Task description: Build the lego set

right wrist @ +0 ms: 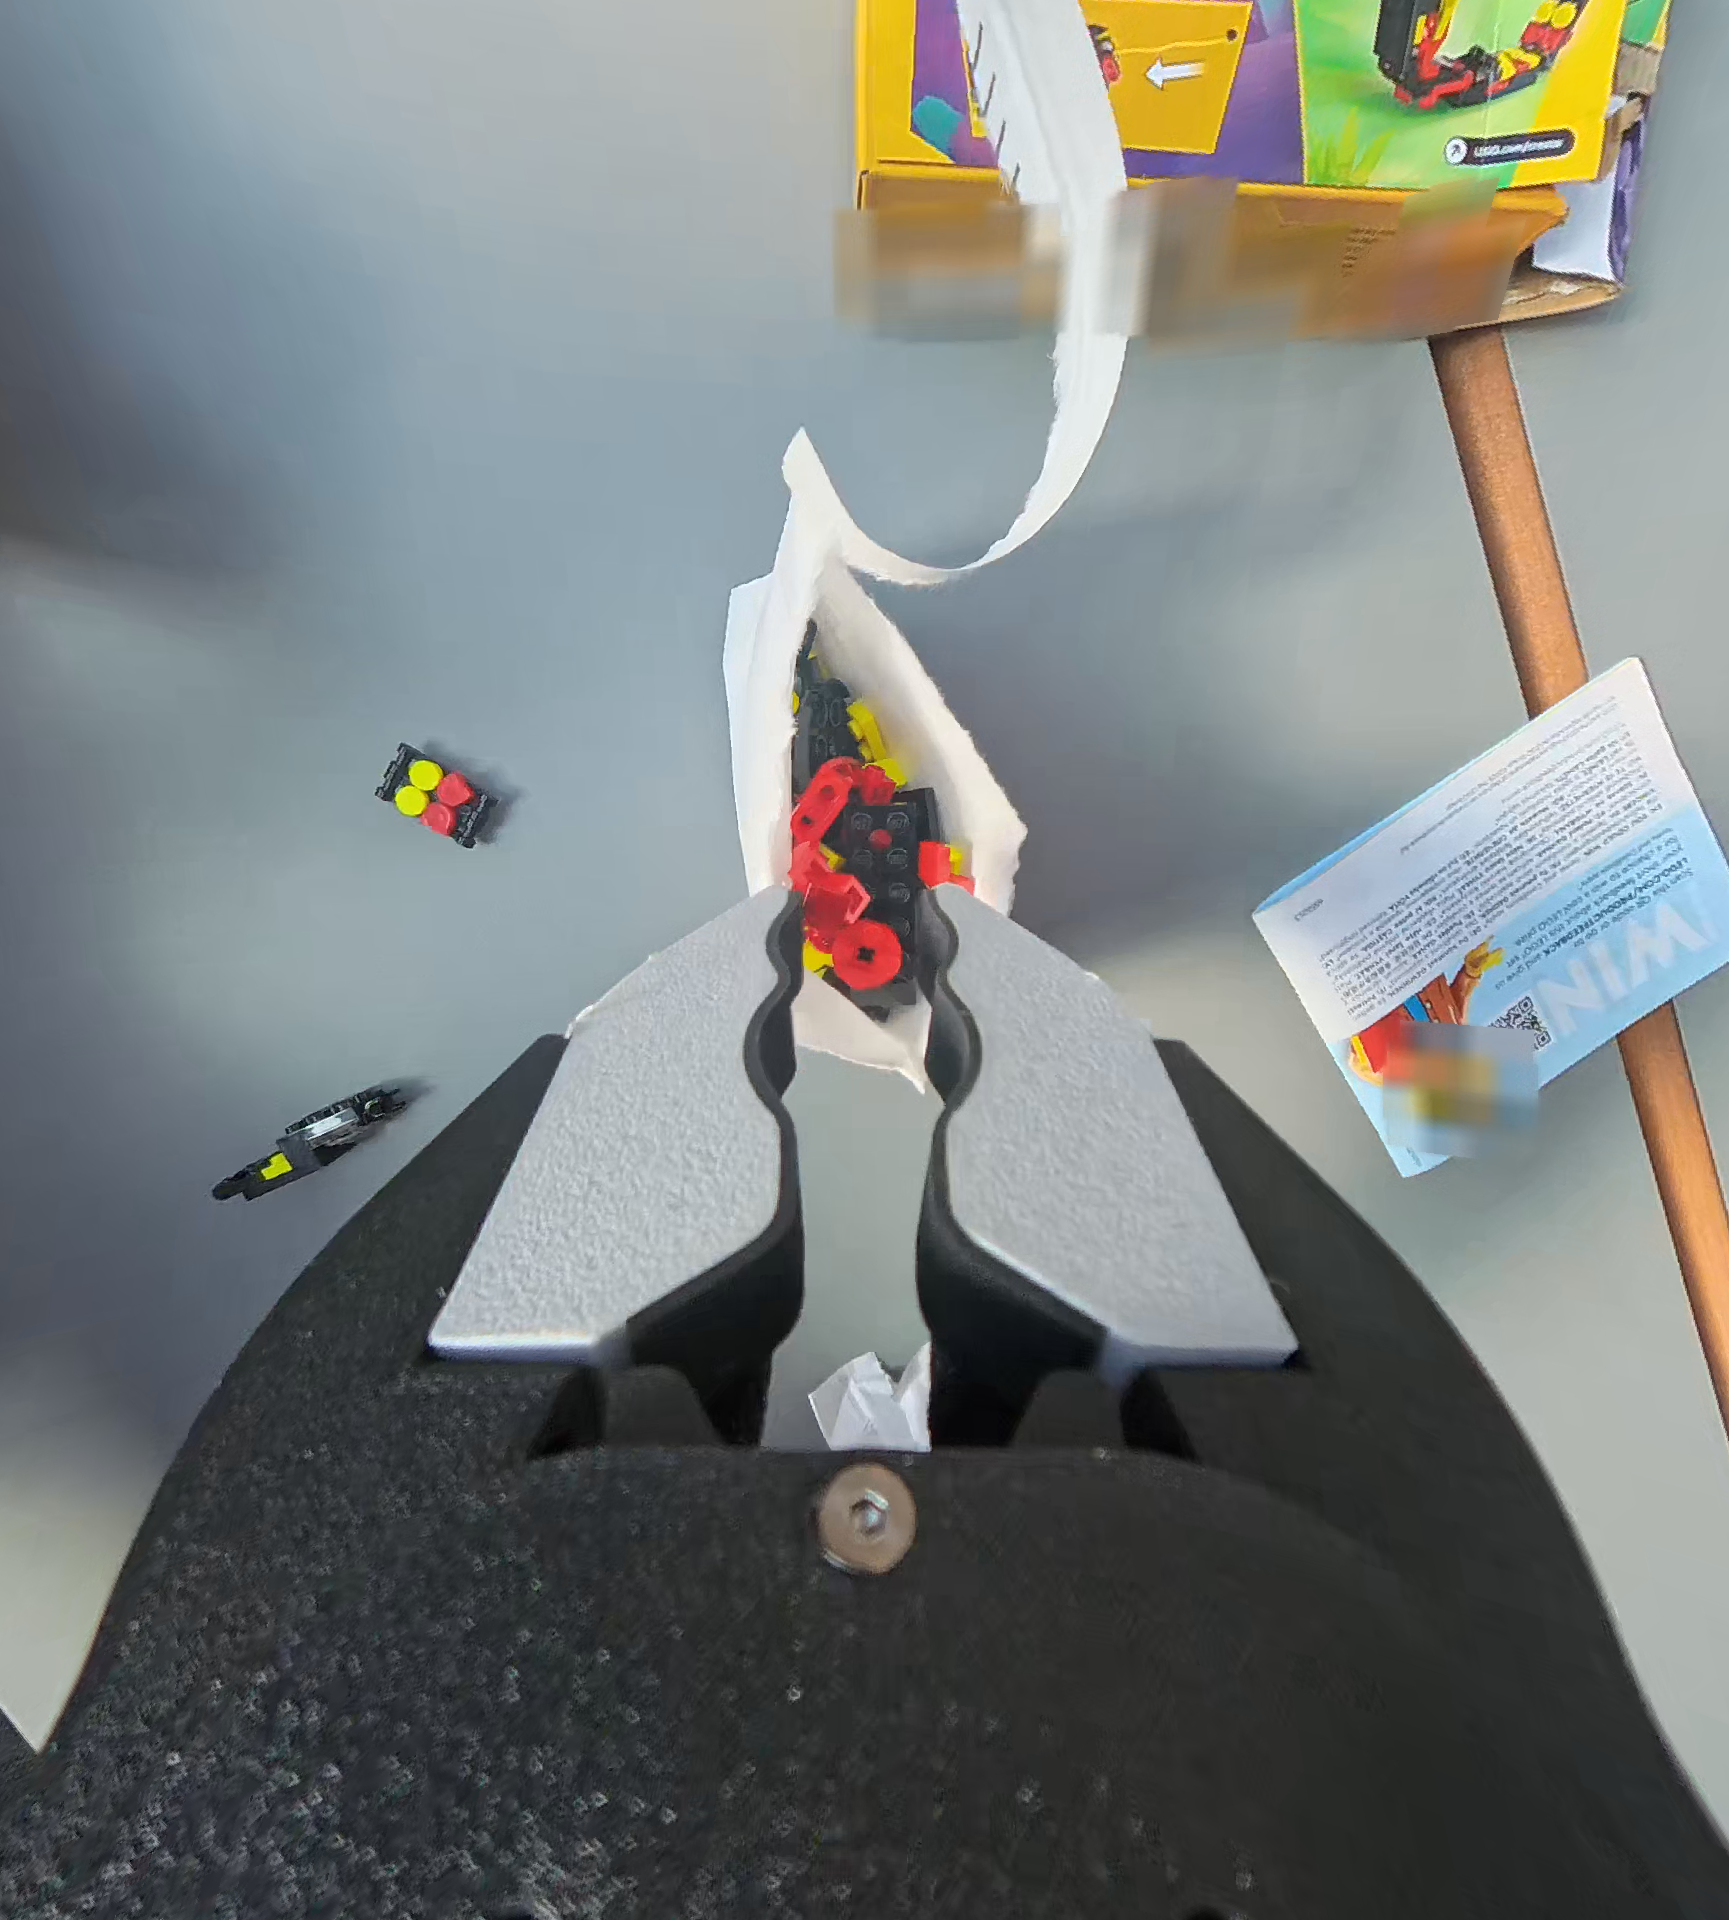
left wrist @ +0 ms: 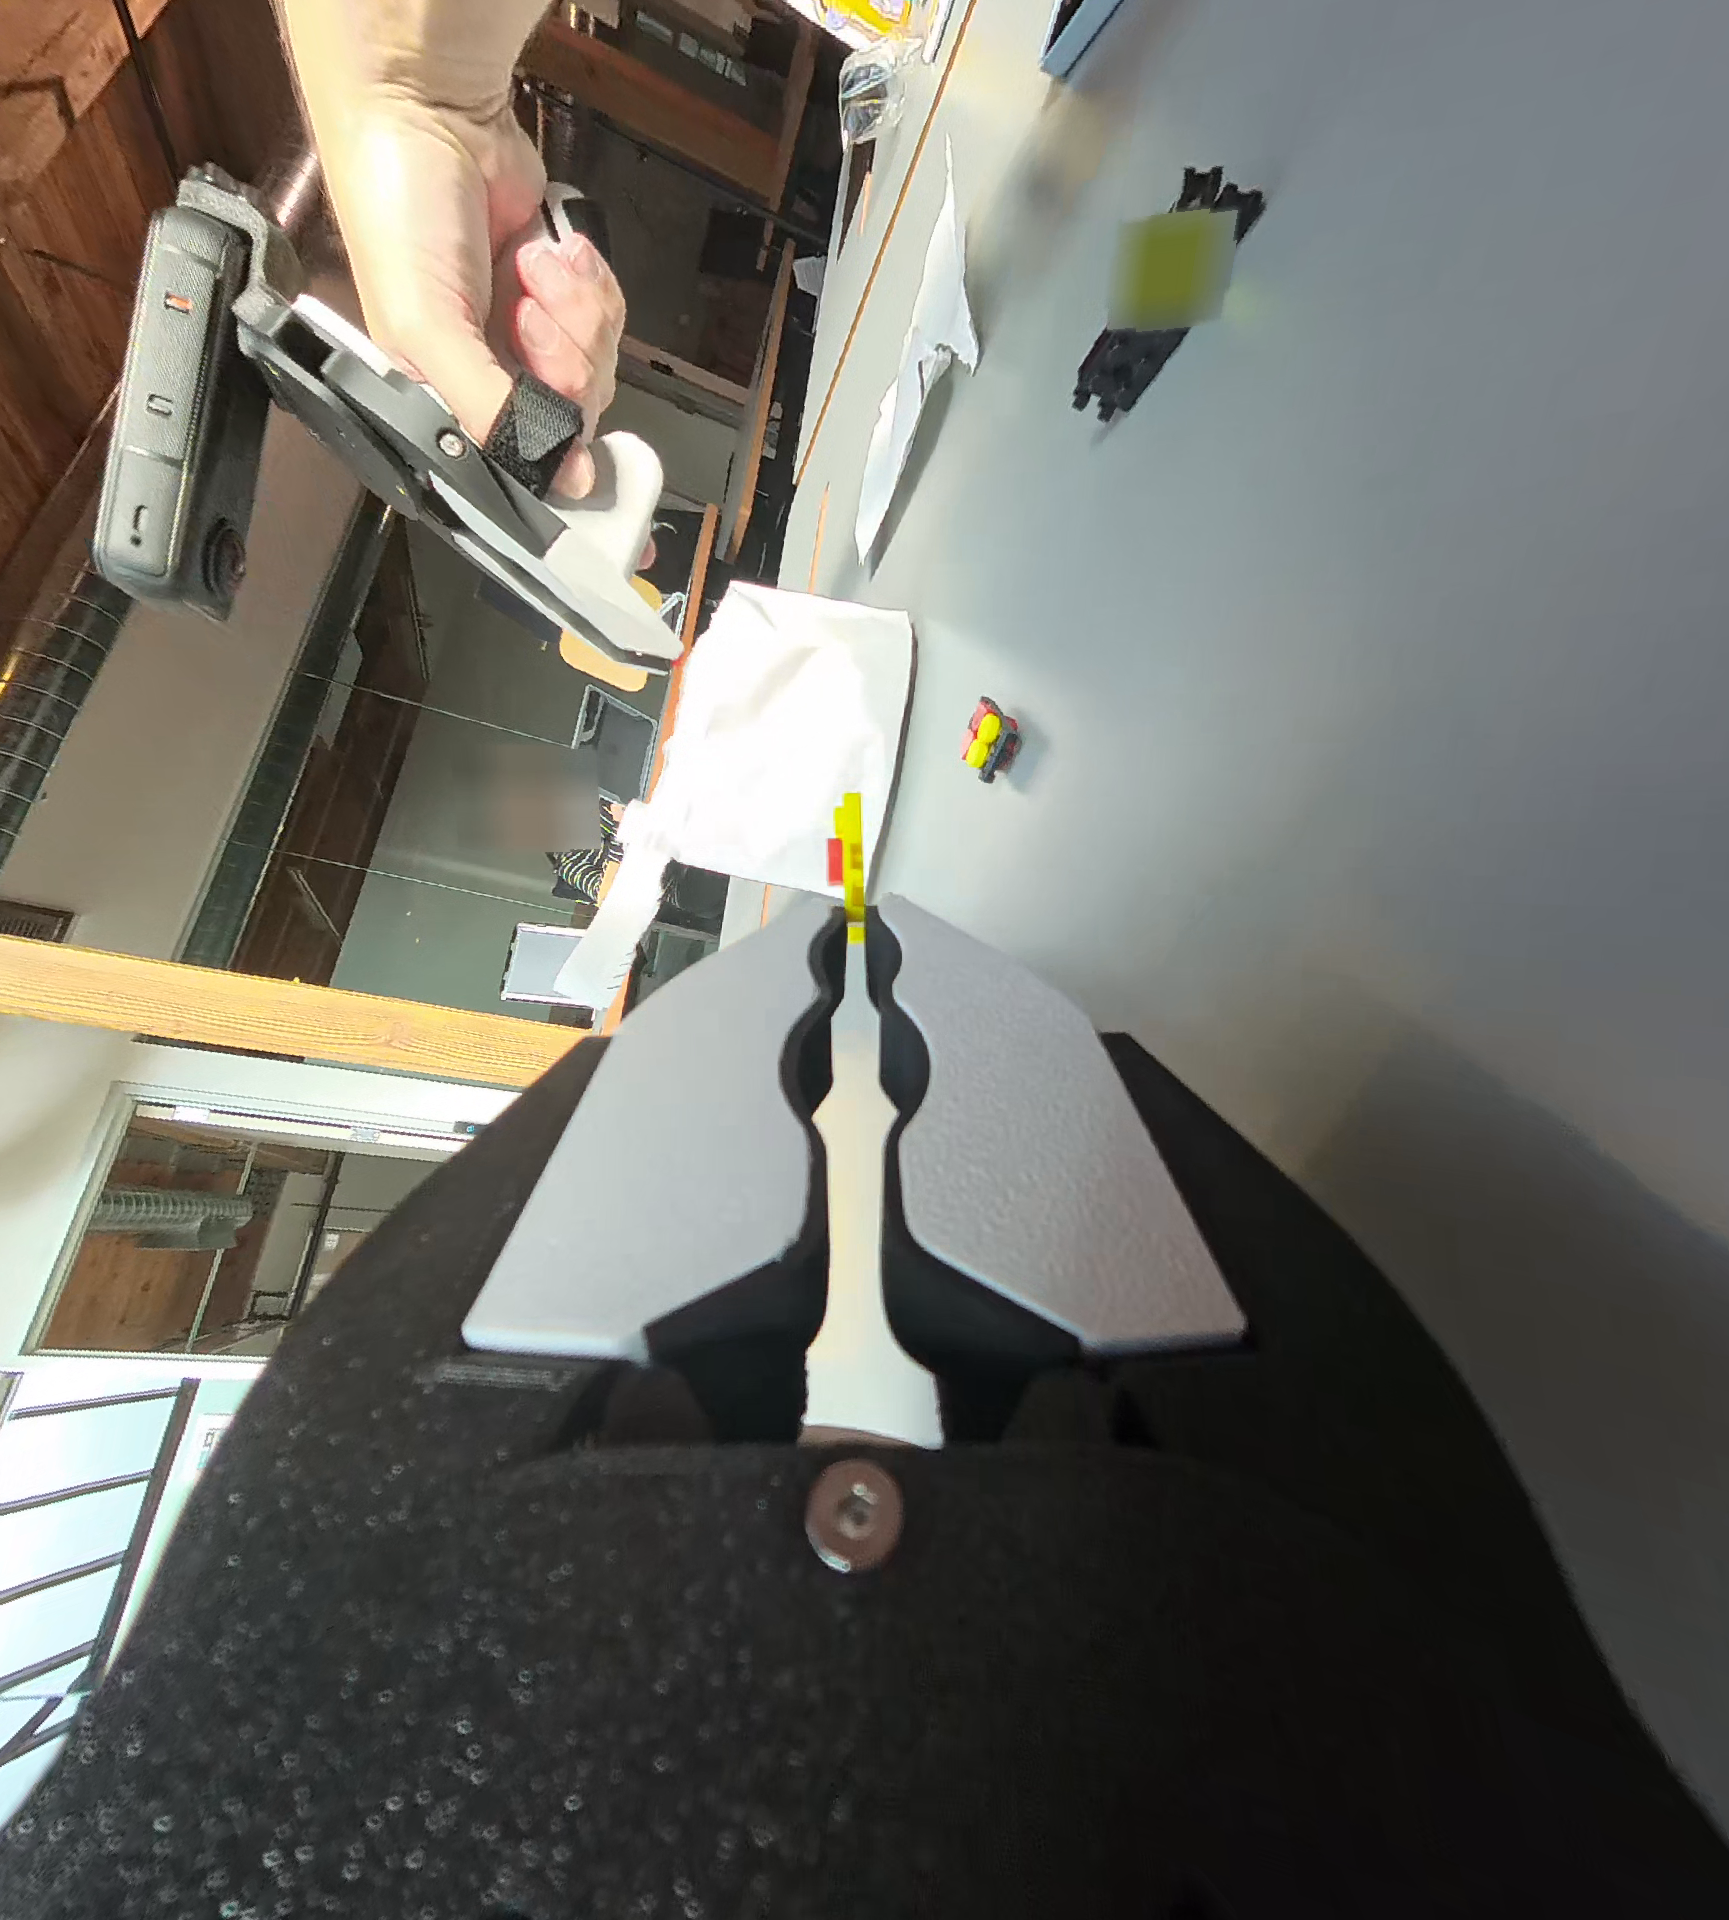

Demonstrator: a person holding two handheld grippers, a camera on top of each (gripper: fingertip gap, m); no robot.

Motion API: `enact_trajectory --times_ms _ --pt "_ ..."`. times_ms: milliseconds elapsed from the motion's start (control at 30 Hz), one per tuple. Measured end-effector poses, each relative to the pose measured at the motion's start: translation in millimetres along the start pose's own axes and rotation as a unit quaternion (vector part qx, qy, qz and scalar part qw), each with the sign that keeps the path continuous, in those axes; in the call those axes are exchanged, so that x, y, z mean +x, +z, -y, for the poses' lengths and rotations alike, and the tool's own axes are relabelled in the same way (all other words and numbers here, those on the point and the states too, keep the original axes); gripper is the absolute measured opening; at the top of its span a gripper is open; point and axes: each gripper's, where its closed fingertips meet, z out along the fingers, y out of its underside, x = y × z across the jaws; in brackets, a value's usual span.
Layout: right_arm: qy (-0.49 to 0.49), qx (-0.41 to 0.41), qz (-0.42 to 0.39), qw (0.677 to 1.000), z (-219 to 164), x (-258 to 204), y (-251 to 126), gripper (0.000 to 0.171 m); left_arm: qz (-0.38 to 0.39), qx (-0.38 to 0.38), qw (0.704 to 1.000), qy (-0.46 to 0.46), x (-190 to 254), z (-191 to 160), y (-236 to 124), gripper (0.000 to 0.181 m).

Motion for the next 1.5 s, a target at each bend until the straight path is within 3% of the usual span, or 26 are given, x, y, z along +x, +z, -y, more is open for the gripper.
enact_trajectory --times_ms 567,700,867,1067,1500 --pt "-0.009 0.023 -0.002 1.000 -14.6 14.2 -5.9 0.028 0.001 0.017 1.000 0.000 -17.8 -14.3 54.3 0.003" --pt "-0.018 0.082 -0.018 0.996 0.9 4.7 -19.0 0.027 0.016 0.021 1.000 0.002 -24.3 -14.2 56.2 0.003" --pt "-0.033 0.234 -0.018 0.972 33.4 -73.8 -27.9 0.015 0.032 0.029 0.999 0.023 -29.0 -11.0 56.5 0.003" --pt "-0.051 0.249 0.021 0.967 28.5 -146.0 9.3 0.015 0.048 0.032 0.992 0.117 -19.2 -0.3 52.9 0.003" --pt "-0.042 0.221 0.033 0.974 10.1 -152.8 30.2 0.007 0.056 0.024 0.975 0.214 -8.3 7.8 52.9 0.003"
